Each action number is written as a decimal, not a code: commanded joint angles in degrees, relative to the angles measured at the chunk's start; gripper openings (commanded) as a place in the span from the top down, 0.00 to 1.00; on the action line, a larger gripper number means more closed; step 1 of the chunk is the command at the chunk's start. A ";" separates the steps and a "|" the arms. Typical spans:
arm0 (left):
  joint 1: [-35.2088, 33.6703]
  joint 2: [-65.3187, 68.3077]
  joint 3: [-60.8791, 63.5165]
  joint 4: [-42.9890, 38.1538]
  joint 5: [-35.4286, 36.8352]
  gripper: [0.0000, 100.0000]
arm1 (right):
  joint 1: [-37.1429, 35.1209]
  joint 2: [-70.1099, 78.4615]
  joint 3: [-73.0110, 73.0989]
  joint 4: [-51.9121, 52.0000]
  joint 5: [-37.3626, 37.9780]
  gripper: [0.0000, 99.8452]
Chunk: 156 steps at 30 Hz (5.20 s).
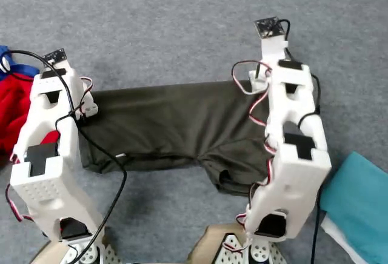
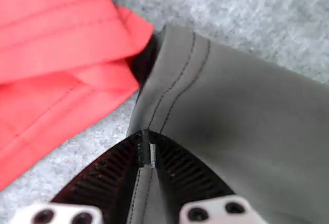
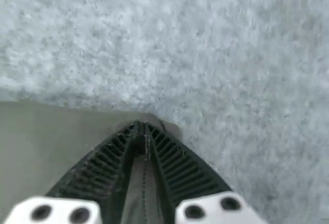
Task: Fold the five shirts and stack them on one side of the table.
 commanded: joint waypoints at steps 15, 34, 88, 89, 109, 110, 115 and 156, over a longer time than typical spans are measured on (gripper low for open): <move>1.85 -22.02 -1.58 10.55 -1.67 0.98 | 1.45 -11.74 10.42 -10.73 1.41 0.99; 3.69 -27.30 33.76 -0.26 -10.64 0.98 | -4.18 -14.55 18.51 -16.09 11.08 0.99; 0.35 -1.27 -0.97 -11.34 0.00 0.98 | 0.40 -22.73 31.60 -21.98 14.24 0.99; 0.26 -1.27 -0.97 -11.34 0.00 0.98 | 1.27 -21.41 29.67 -19.60 14.24 0.99; 0.18 -1.45 -1.14 -11.34 0.00 0.98 | 5.76 -35.47 24.04 -8.62 18.81 0.99; 0.18 -1.45 -1.14 -11.34 0.00 0.98 | 5.41 -37.93 24.31 -6.07 20.40 0.99; 0.18 -1.45 -1.14 -11.34 0.00 0.98 | 2.33 -50.86 31.96 4.13 31.30 0.99; 0.35 -1.45 -1.32 -11.34 0.00 0.98 | -12.44 -74.68 73.10 21.19 59.87 0.77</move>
